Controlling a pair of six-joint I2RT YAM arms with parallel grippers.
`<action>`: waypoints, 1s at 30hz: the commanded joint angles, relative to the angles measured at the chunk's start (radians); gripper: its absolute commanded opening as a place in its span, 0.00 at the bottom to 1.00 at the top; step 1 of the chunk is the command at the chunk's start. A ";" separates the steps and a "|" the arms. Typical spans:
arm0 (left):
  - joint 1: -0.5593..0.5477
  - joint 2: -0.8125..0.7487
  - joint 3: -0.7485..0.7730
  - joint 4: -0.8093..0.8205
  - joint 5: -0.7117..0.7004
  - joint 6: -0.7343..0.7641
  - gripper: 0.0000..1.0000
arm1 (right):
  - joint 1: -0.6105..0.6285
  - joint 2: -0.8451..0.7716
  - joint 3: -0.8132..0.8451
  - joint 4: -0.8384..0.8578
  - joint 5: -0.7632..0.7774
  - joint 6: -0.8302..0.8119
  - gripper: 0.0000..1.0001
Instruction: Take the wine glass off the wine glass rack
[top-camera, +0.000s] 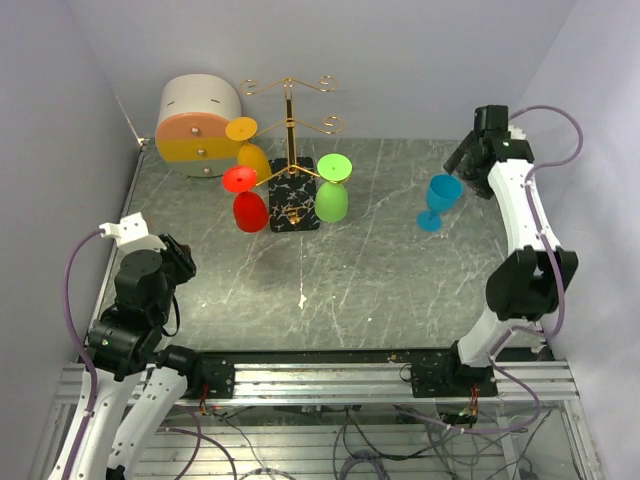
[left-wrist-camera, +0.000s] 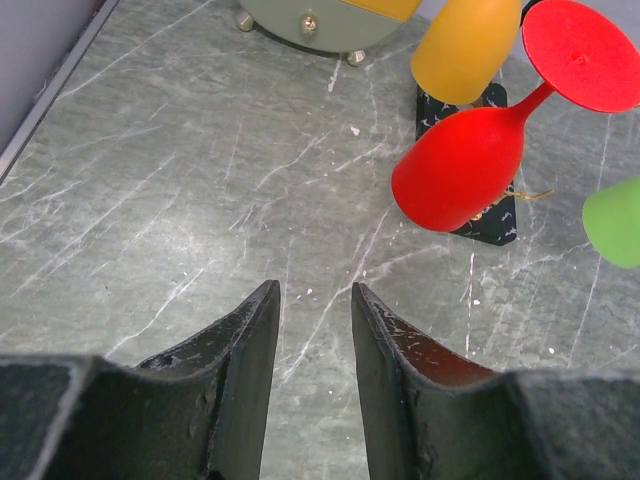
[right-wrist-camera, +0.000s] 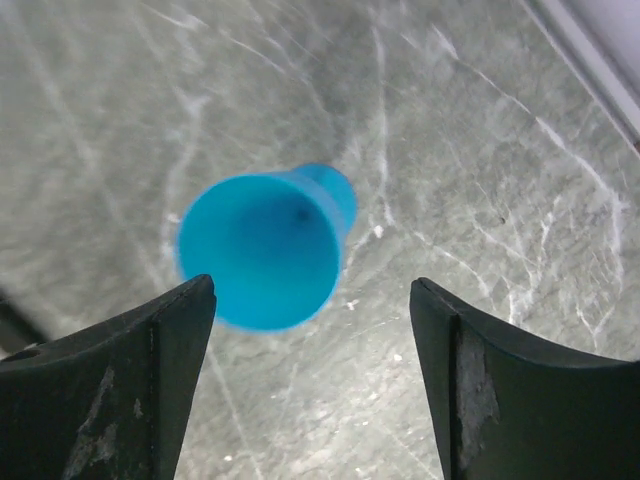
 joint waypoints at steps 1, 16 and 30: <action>-0.001 -0.006 -0.005 0.029 -0.025 0.006 0.45 | 0.070 -0.203 0.025 0.125 -0.022 0.074 0.86; -0.001 -0.020 -0.001 0.018 -0.027 -0.002 0.44 | 0.528 0.113 0.603 0.440 -0.539 0.060 0.03; -0.001 -0.043 0.000 0.012 -0.068 -0.021 0.47 | 0.701 0.400 0.740 0.586 -0.517 0.060 0.28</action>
